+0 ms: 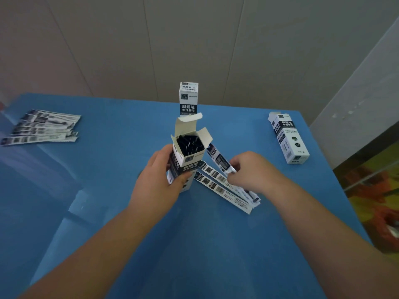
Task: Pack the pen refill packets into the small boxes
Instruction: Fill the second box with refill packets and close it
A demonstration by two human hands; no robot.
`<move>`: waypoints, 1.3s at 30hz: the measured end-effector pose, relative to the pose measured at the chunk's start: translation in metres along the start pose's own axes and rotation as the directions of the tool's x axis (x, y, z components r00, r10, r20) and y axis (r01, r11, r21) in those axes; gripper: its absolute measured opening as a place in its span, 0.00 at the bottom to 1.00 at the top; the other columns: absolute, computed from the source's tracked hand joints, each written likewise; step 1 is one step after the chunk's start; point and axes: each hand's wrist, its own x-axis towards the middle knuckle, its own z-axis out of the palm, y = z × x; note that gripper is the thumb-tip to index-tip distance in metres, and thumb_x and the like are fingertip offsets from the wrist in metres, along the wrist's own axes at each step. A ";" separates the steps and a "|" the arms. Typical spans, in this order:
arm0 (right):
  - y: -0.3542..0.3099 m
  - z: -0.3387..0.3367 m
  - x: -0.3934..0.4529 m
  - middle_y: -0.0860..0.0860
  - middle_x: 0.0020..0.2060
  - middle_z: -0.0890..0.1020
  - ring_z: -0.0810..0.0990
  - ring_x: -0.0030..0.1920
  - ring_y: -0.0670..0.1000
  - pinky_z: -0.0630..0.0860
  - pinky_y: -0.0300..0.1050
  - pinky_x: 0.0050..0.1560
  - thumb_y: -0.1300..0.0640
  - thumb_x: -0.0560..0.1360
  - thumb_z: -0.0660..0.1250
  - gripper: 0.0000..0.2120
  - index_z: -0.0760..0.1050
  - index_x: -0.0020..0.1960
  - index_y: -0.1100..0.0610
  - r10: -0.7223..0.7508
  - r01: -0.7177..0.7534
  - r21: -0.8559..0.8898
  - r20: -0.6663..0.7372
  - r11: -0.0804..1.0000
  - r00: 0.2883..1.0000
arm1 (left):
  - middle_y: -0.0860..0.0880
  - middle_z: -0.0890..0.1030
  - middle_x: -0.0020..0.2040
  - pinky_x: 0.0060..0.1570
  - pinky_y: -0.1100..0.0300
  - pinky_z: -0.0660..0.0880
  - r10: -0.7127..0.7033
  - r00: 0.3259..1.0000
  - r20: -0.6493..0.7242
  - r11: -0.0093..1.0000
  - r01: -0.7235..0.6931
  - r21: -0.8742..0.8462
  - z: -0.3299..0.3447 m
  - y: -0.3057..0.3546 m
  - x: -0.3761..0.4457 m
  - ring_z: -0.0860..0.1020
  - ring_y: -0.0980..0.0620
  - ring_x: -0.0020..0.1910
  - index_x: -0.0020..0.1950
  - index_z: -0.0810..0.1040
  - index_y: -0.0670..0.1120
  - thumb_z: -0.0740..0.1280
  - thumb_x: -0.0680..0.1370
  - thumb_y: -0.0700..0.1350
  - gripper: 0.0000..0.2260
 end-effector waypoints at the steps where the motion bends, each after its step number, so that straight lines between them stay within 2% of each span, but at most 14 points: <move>1: -0.001 -0.007 -0.003 0.53 0.34 0.83 0.79 0.33 0.52 0.74 0.45 0.34 0.55 0.69 0.69 0.03 0.80 0.40 0.55 -0.001 0.001 0.062 -0.005 0.998 1.000 | 0.68 0.74 0.59 0.62 0.53 0.76 0.006 1.000 0.001 1.000 -0.006 -0.004 0.000 0.001 0.000 0.74 0.64 0.61 0.66 0.66 0.69 0.70 0.74 0.57 0.23; 4: -0.006 -0.024 -0.015 0.48 0.35 0.86 0.85 0.37 0.49 0.82 0.46 0.38 0.59 0.70 0.72 0.03 0.83 0.43 0.53 0.018 -0.004 0.310 -0.042 0.951 0.999 | 0.75 0.71 0.58 0.57 0.59 0.73 0.012 1.000 -0.003 1.000 -0.012 0.001 -0.002 0.005 0.000 0.73 0.70 0.59 0.61 0.62 0.79 0.66 0.71 0.63 0.22; 7: -0.009 -0.038 -0.029 0.50 0.37 0.87 0.86 0.36 0.48 0.81 0.41 0.34 0.65 0.73 0.73 0.06 0.83 0.45 0.55 0.016 0.015 0.584 -0.048 0.812 0.999 | 0.74 0.71 0.58 0.55 0.60 0.74 0.020 1.000 -0.014 1.000 -0.020 -0.005 -0.001 0.006 0.000 0.73 0.70 0.58 0.59 0.62 0.79 0.63 0.69 0.67 0.21; 10: -0.014 -0.050 -0.043 0.53 0.41 0.88 0.88 0.40 0.50 0.82 0.40 0.36 0.67 0.74 0.73 0.06 0.83 0.46 0.57 -0.019 0.067 0.759 -0.071 0.647 0.997 | 0.72 0.72 0.58 0.55 0.57 0.76 0.027 1.000 -0.014 1.000 -0.027 -0.010 0.000 0.005 0.000 0.74 0.69 0.58 0.59 0.63 0.78 0.64 0.69 0.66 0.20; 12: -0.018 -0.057 -0.051 0.53 0.42 0.88 0.88 0.43 0.52 0.83 0.40 0.39 0.67 0.75 0.72 0.06 0.83 0.45 0.57 -0.066 0.135 0.813 -0.118 0.566 0.991 | 0.70 0.73 0.58 0.56 0.53 0.77 0.026 1.000 -0.012 1.000 -0.026 -0.007 0.000 0.004 0.000 0.75 0.67 0.57 0.60 0.64 0.76 0.65 0.70 0.65 0.21; 15: -0.025 -0.063 -0.057 0.55 0.44 0.88 0.88 0.46 0.53 0.83 0.41 0.43 0.65 0.78 0.70 0.10 0.85 0.41 0.55 -0.152 0.255 0.852 -0.208 0.457 0.966 | 0.69 0.73 0.60 0.58 0.50 0.77 0.035 0.999 -0.010 0.999 -0.036 -0.007 0.000 0.003 0.001 0.76 0.62 0.58 0.63 0.66 0.72 0.66 0.70 0.63 0.22; 19: -0.039 -0.066 -0.057 0.54 0.46 0.88 0.88 0.49 0.54 0.83 0.42 0.46 0.61 0.77 0.70 0.04 0.84 0.45 0.56 -0.207 0.412 0.830 -0.358 0.377 0.910 | 0.69 0.73 0.60 0.59 0.49 0.78 0.045 0.999 0.001 0.999 -0.045 0.002 0.000 0.002 0.000 0.76 0.62 0.59 0.66 0.66 0.70 0.67 0.71 0.61 0.24; 22: -0.048 -0.068 -0.054 0.51 0.47 0.88 0.87 0.50 0.52 0.83 0.42 0.48 0.58 0.77 0.71 0.05 0.85 0.45 0.51 -0.269 0.517 0.747 -0.441 0.418 0.856 | 0.67 0.73 0.60 0.60 0.48 0.77 0.049 0.999 0.004 0.999 -0.049 0.003 0.000 0.001 0.000 0.76 0.61 0.60 0.67 0.65 0.69 0.67 0.71 0.61 0.25; 26: -0.056 -0.076 -0.049 0.44 0.47 0.88 0.87 0.48 0.48 0.84 0.46 0.48 0.53 0.76 0.72 0.04 0.85 0.49 0.46 -0.340 0.568 0.555 -0.464 0.608 0.818 | 0.65 0.75 0.59 0.60 0.48 0.77 0.044 0.999 0.002 0.999 -0.044 -0.002 0.000 0.001 0.000 0.76 0.60 0.60 0.67 0.66 0.67 0.64 0.70 0.65 0.26; 29: -0.066 -0.087 -0.050 0.37 0.44 0.87 0.87 0.43 0.44 0.84 0.48 0.48 0.47 0.74 0.71 0.07 0.83 0.47 0.34 -0.429 0.585 0.393 -0.417 0.710 0.801 | 0.67 0.74 0.59 0.61 0.48 0.77 0.049 0.999 0.000 0.999 -0.049 -0.010 0.000 0.000 0.000 0.76 0.60 0.60 0.67 0.66 0.67 0.64 0.70 0.64 0.25; 31: -0.074 -0.094 -0.049 0.33 0.42 0.85 0.85 0.42 0.39 0.80 0.41 0.45 0.46 0.75 0.71 0.08 0.81 0.44 0.31 -0.485 0.586 0.295 -0.350 0.755 0.802 | 0.68 0.73 0.59 0.61 0.49 0.77 0.056 0.998 -0.001 0.998 -0.056 -0.013 0.000 0.001 0.000 0.76 0.61 0.60 0.66 0.66 0.69 0.64 0.70 0.65 0.24; 34: -0.083 -0.099 -0.045 0.31 0.41 0.84 0.84 0.42 0.35 0.76 0.31 0.41 0.51 0.77 0.71 0.07 0.82 0.45 0.37 -0.547 0.600 0.188 -0.267 0.778 0.793 | 0.69 0.73 0.59 0.61 0.49 0.77 0.067 0.998 -0.003 0.998 -0.067 -0.015 0.001 0.003 0.000 0.76 0.61 0.60 0.63 0.64 0.76 0.64 0.70 0.65 0.23; 37: -0.089 -0.102 -0.043 0.33 0.42 0.85 0.84 0.42 0.36 0.79 0.33 0.43 0.53 0.78 0.72 0.04 0.83 0.49 0.44 -0.572 0.611 0.184 -0.227 0.770 0.788 | 0.68 0.74 0.59 0.61 0.50 0.77 0.061 0.998 0.001 0.998 -0.061 -0.023 0.001 0.002 0.000 0.76 0.62 0.59 0.65 0.66 0.71 0.64 0.70 0.66 0.24; 39: -0.091 -0.104 -0.042 0.32 0.40 0.85 0.84 0.41 0.37 0.78 0.31 0.41 0.54 0.78 0.72 0.05 0.83 0.46 0.44 -0.589 0.623 0.191 -0.209 0.758 0.781 | 0.69 0.73 0.59 0.60 0.50 0.78 0.060 0.998 0.004 0.998 -0.060 -0.019 0.001 0.002 0.000 0.76 0.63 0.59 0.64 0.66 0.72 0.64 0.70 0.66 0.23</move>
